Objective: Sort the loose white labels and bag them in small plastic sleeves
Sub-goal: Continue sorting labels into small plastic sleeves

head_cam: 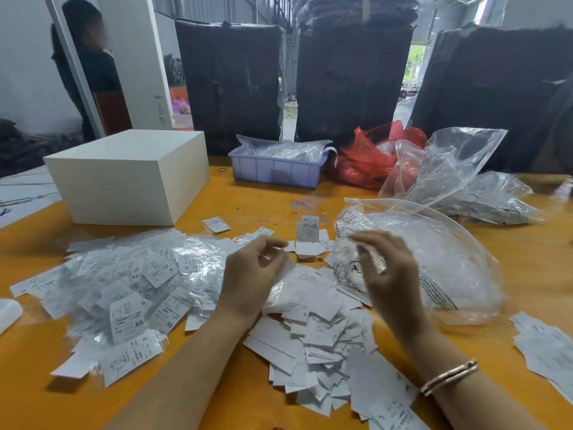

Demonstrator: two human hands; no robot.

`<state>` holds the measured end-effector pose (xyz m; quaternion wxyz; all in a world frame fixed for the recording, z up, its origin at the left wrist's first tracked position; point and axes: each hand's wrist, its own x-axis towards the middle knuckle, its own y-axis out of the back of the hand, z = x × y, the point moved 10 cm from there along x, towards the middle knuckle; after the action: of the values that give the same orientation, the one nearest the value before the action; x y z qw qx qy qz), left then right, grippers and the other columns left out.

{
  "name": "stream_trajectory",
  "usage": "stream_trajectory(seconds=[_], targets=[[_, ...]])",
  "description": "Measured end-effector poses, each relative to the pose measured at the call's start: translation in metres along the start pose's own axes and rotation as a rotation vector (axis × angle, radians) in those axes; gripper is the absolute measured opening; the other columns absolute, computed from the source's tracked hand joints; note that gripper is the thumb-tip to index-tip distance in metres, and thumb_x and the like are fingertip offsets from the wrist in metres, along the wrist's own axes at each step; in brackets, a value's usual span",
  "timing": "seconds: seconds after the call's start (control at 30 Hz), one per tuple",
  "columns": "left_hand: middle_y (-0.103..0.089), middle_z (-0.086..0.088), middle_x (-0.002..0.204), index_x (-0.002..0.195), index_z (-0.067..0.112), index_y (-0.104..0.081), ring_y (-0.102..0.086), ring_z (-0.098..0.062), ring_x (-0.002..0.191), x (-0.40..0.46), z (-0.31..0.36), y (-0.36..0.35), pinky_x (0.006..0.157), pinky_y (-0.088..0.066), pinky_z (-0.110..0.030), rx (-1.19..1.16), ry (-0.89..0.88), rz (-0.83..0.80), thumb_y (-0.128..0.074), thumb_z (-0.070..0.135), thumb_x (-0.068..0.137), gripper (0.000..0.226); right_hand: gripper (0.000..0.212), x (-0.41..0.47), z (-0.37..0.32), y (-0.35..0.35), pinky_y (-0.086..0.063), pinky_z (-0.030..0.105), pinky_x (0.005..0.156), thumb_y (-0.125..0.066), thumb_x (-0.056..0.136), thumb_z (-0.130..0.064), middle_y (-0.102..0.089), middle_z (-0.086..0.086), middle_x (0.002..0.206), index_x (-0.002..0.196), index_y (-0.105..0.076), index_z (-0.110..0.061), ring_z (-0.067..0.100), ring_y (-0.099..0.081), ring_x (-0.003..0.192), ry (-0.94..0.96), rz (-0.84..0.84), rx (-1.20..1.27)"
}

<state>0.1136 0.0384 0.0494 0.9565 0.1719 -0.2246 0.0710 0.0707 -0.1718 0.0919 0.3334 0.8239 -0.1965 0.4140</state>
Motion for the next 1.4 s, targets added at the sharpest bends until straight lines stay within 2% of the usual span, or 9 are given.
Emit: stream_trajectory(seconds=[0.07, 0.13, 0.27, 0.37, 0.67, 0.83, 0.97, 1.17, 1.4], targets=[[-0.067, 0.01, 0.089, 0.102, 0.02, -0.068, -0.062, -0.003, 0.077, 0.002, 0.001, 0.017, 0.061, -0.047, -0.011, 0.202, -0.02, 0.102, -0.065, 0.015, 0.088, 0.015, 0.023, 0.007, 0.02, 0.029, -0.044, 0.036, 0.08, -0.061, 0.083, 0.007, -0.068, 0.01, 0.099, 0.102, -0.069, -0.005, 0.026, -0.06, 0.091, -0.041, 0.167, -0.2], [-0.068, 0.004, 0.093, 0.106, 0.018, -0.067, -0.06, -0.008, 0.078, 0.003, -0.001, 0.025, 0.061, -0.044, -0.014, 0.384, -0.022, 0.138, -0.064, 0.015, 0.089, 0.017, 0.023, 0.006, 0.052, 0.04, -0.033, 0.034, 0.08, -0.059, 0.087, -0.001, -0.067, 0.014, 0.105, 0.108, -0.068, -0.006, 0.031, -0.056, 0.096, -0.199, 0.146, -0.387], [-0.068, 0.003, 0.102, 0.11, 0.026, -0.064, -0.061, -0.016, 0.09, 0.003, -0.009, 0.029, 0.081, -0.041, -0.033, 0.685, 0.025, 0.132, -0.062, 0.019, 0.089, 0.022, 0.033, -0.021, 0.124, 0.016, -0.028, 0.038, 0.091, -0.041, 0.096, -0.027, -0.054, 0.011, 0.126, 0.119, -0.062, -0.016, 0.031, -0.044, 0.115, -0.61, -0.369, -0.691], [-0.063, 0.003, 0.113, 0.115, 0.029, -0.062, -0.055, -0.018, 0.105, 0.002, -0.009, 0.031, 0.086, -0.036, -0.036, 0.832, 0.023, 0.149, -0.065, 0.024, 0.087, 0.029, 0.03, -0.024, 0.129, 0.01, -0.029, 0.037, 0.09, -0.041, 0.094, -0.03, -0.058, 0.005, 0.12, 0.108, -0.068, -0.024, 0.027, -0.047, 0.11, -0.592, -0.447, -0.741], [-0.066, 0.001, 0.098, 0.097, 0.02, -0.07, -0.058, -0.021, 0.097, -0.003, 0.018, 0.006, 0.078, -0.034, -0.029, 0.695, -0.201, 0.096, -0.068, 0.014, 0.083, 0.016, 0.013, -0.012, 0.118, 0.027, -0.02, 0.034, 0.077, -0.059, 0.09, -0.026, -0.068, 0.003, 0.097, 0.094, -0.07, -0.022, 0.027, -0.055, 0.097, -0.535, -0.159, -0.582], [-0.064, 0.004, 0.1, 0.097, 0.021, -0.07, -0.056, -0.018, 0.102, -0.007, 0.018, -0.008, 0.081, -0.031, -0.028, 0.636, -0.212, 0.001, -0.065, 0.015, 0.085, 0.014, 0.027, -0.02, 0.131, 0.01, -0.025, 0.036, 0.084, -0.048, 0.093, -0.036, -0.058, 0.004, 0.114, 0.11, -0.068, -0.028, 0.025, -0.047, 0.109, -0.59, -0.395, -0.752], [-0.064, 0.005, 0.099, 0.097, 0.021, -0.07, -0.055, -0.017, 0.102, -0.009, 0.02, -0.015, 0.082, -0.028, -0.026, 0.606, -0.235, -0.037, -0.065, 0.014, 0.085, 0.014, 0.017, -0.018, 0.128, 0.011, -0.019, 0.035, 0.076, -0.053, 0.09, -0.036, -0.06, 0.0, 0.104, 0.095, -0.07, -0.031, 0.023, -0.048, 0.103, -0.573, -0.36, -0.772], [-0.065, 0.004, 0.1, 0.096, 0.02, -0.071, -0.056, -0.018, 0.102, -0.009, 0.022, -0.013, 0.082, -0.03, -0.027, 0.584, -0.239, -0.029, -0.066, 0.014, 0.085, 0.014, 0.014, -0.019, 0.135, 0.026, -0.018, 0.033, 0.076, -0.064, 0.084, -0.038, -0.065, -0.002, 0.087, 0.073, -0.06, -0.03, 0.018, -0.047, 0.087, -0.665, -0.152, -0.458], [-0.067, 0.003, 0.099, 0.095, 0.019, -0.072, -0.058, -0.019, 0.101, -0.007, 0.02, -0.008, 0.082, -0.037, -0.031, 0.535, -0.224, 0.013, -0.065, 0.013, 0.085, 0.013, 0.021, -0.014, 0.122, 0.04, -0.026, 0.041, 0.084, -0.061, 0.09, -0.031, -0.071, 0.01, 0.102, 0.099, -0.074, -0.017, 0.036, -0.054, 0.103, -0.563, 0.032, -0.464]])
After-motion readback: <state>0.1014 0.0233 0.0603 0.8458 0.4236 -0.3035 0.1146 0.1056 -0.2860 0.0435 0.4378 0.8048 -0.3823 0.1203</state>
